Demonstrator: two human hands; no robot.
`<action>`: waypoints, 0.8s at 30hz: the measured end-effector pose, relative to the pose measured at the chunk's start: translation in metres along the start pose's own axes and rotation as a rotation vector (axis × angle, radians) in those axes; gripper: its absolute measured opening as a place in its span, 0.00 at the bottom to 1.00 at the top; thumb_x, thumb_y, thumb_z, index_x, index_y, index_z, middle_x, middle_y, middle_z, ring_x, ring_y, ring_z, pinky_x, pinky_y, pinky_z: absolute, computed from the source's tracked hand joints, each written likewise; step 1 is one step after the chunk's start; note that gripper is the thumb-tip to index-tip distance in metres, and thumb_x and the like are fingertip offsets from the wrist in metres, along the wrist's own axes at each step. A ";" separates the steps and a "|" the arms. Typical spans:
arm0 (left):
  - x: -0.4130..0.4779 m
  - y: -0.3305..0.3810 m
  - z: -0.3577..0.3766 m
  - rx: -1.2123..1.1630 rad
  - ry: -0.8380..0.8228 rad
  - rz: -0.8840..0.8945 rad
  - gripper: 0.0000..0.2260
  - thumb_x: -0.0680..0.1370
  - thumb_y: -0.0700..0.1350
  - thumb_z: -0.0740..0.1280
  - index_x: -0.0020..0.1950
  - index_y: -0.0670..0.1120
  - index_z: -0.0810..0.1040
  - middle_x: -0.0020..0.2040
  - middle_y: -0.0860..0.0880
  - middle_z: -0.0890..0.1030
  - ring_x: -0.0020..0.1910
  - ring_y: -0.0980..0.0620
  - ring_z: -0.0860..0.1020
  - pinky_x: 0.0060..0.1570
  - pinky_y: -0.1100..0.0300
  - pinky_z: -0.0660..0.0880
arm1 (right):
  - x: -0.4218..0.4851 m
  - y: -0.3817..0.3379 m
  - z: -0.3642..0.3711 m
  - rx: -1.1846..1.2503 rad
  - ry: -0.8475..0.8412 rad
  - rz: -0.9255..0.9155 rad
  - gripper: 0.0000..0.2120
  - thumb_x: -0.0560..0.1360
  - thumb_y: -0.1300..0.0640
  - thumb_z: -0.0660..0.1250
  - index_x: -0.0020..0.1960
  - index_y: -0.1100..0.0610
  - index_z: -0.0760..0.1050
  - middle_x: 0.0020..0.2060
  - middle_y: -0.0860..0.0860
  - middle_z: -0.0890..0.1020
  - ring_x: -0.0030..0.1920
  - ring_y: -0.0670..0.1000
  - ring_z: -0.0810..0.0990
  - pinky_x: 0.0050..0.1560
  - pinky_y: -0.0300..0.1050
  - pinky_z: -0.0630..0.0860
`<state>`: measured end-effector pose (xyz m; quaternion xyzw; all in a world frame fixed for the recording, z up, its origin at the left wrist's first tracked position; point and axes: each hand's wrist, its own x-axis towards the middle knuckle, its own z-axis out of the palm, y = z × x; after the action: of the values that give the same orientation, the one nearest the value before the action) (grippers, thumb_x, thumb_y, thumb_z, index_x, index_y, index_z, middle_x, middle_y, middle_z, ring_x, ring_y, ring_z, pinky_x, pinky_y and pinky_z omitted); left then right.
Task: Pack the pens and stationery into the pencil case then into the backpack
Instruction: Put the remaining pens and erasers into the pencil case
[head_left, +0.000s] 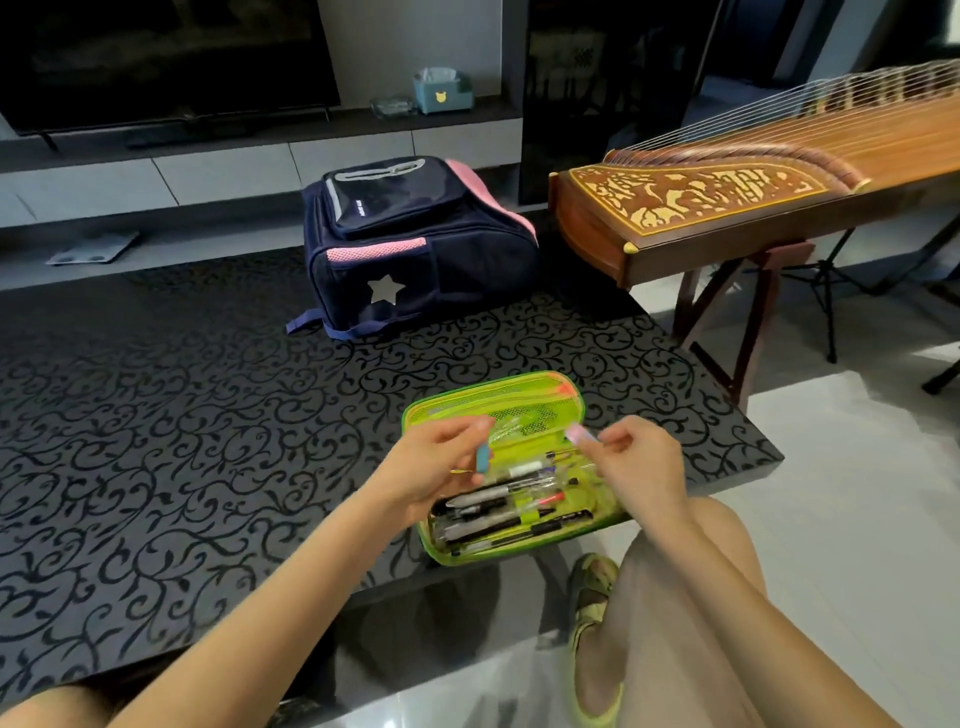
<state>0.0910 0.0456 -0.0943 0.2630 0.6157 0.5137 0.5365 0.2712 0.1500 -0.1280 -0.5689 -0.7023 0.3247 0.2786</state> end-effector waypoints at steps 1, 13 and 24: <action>0.005 0.001 0.009 0.036 0.028 0.005 0.07 0.78 0.45 0.65 0.52 0.44 0.79 0.35 0.48 0.76 0.33 0.56 0.75 0.34 0.65 0.80 | 0.003 0.009 -0.006 -0.157 0.050 0.028 0.18 0.70 0.40 0.70 0.40 0.56 0.78 0.37 0.52 0.82 0.43 0.54 0.80 0.43 0.47 0.72; 0.076 0.002 0.101 1.038 0.215 0.080 0.10 0.72 0.56 0.68 0.36 0.51 0.77 0.32 0.51 0.75 0.32 0.51 0.73 0.29 0.63 0.65 | 0.002 0.047 -0.003 -0.544 -0.026 -0.101 0.16 0.75 0.47 0.63 0.36 0.56 0.80 0.42 0.54 0.80 0.48 0.57 0.76 0.42 0.47 0.73; 0.089 -0.017 0.127 1.630 0.314 0.049 0.17 0.72 0.58 0.66 0.33 0.47 0.69 0.37 0.50 0.73 0.42 0.47 0.72 0.46 0.53 0.63 | 0.017 0.061 -0.024 -0.407 -0.027 -0.043 0.12 0.76 0.50 0.63 0.35 0.53 0.73 0.37 0.49 0.74 0.48 0.56 0.77 0.41 0.43 0.65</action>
<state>0.1877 0.1617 -0.1318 0.5080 0.8567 -0.0509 0.0744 0.3235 0.1785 -0.1598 -0.5939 -0.7691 0.1777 0.1555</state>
